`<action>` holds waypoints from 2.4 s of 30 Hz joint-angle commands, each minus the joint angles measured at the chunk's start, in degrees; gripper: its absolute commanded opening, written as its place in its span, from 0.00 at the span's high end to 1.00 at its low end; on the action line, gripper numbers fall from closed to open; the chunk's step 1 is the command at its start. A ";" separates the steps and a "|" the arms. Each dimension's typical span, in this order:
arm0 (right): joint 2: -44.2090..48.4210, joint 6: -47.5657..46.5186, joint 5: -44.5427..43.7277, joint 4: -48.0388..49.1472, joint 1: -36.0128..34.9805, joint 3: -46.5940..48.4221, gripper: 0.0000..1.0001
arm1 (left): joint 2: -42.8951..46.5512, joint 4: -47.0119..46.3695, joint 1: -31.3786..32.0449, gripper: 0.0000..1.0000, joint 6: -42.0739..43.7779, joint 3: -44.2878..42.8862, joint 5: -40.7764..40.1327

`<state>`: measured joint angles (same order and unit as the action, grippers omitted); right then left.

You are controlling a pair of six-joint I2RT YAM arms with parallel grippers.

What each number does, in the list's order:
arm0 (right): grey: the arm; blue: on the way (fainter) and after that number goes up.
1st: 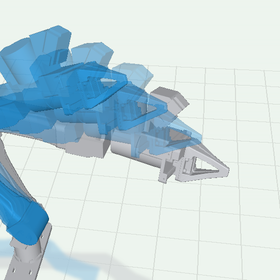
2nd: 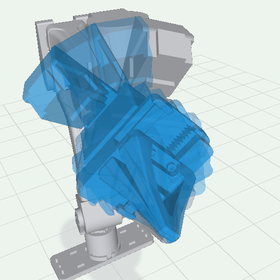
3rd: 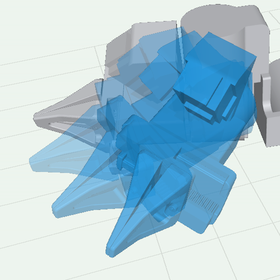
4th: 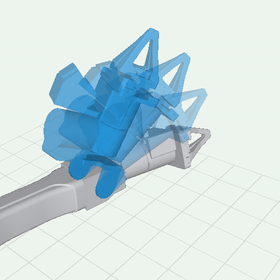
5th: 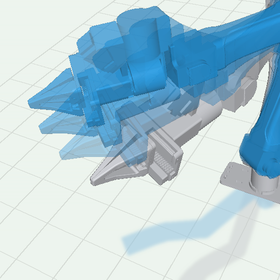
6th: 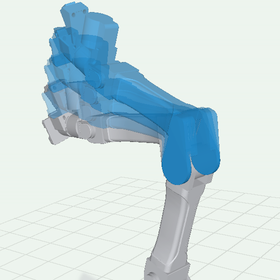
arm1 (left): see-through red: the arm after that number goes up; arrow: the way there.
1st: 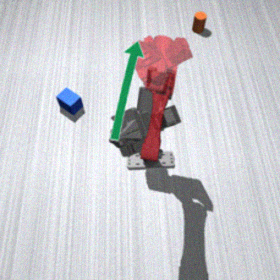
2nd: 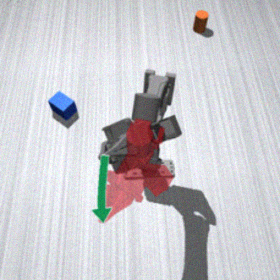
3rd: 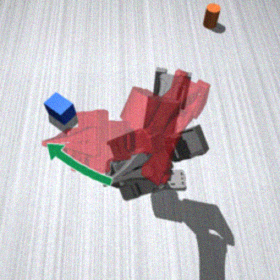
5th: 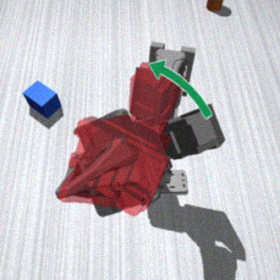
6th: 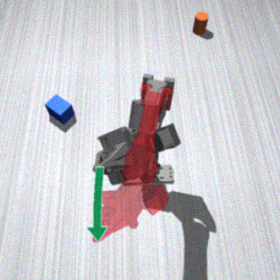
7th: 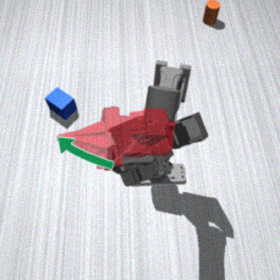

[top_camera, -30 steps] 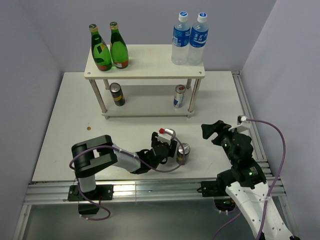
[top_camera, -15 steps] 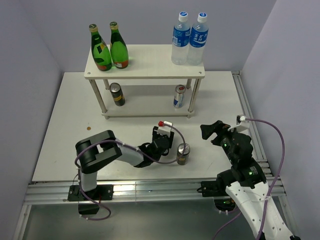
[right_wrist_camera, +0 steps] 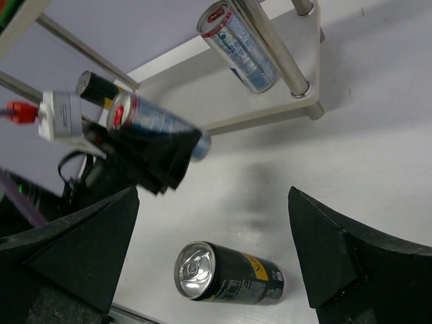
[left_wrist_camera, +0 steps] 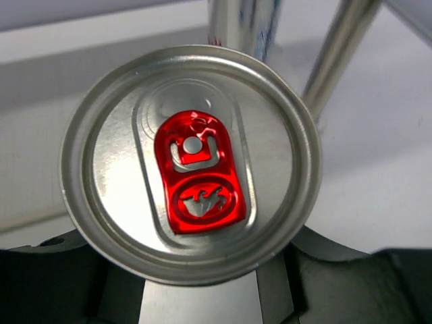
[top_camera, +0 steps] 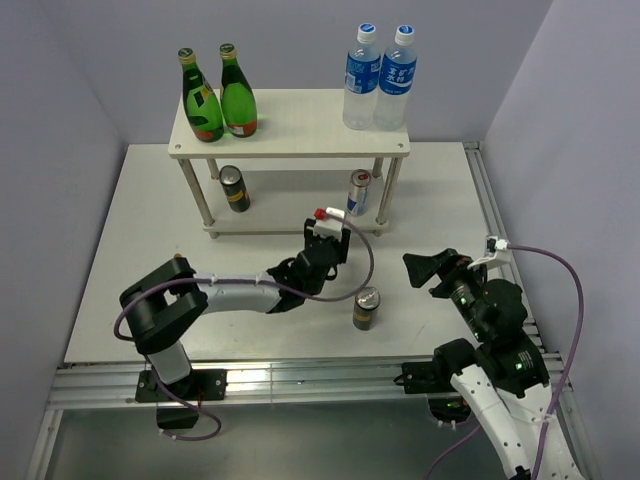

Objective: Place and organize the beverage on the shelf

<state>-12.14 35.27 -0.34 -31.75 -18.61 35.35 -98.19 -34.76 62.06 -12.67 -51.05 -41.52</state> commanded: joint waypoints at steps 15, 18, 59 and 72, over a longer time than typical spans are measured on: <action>3.88 -0.11 1.31 -7.19 -0.29 6.57 0.02 | -17.55 -0.22 -12.23 1.00 3.09 -26.28 8.64; 4.14 -0.37 1.13 -7.89 -0.29 7.10 0.02 | -19.75 0.14 -12.76 1.00 3.00 -28.66 9.09; 3.79 0.42 0.43 -4.11 -0.29 1.83 0.02 | 28.32 13.58 13.41 0.01 -7.81 12.45 5.13; 3.79 0.42 -0.80 -4.03 -0.29 1.65 0.02 | 11.67 -3.72 26.09 0.01 -9.14 18.71 6.90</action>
<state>-7.88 36.14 -0.05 -38.39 -18.61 37.12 -80.07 -29.58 87.70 -21.61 -30.81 -34.00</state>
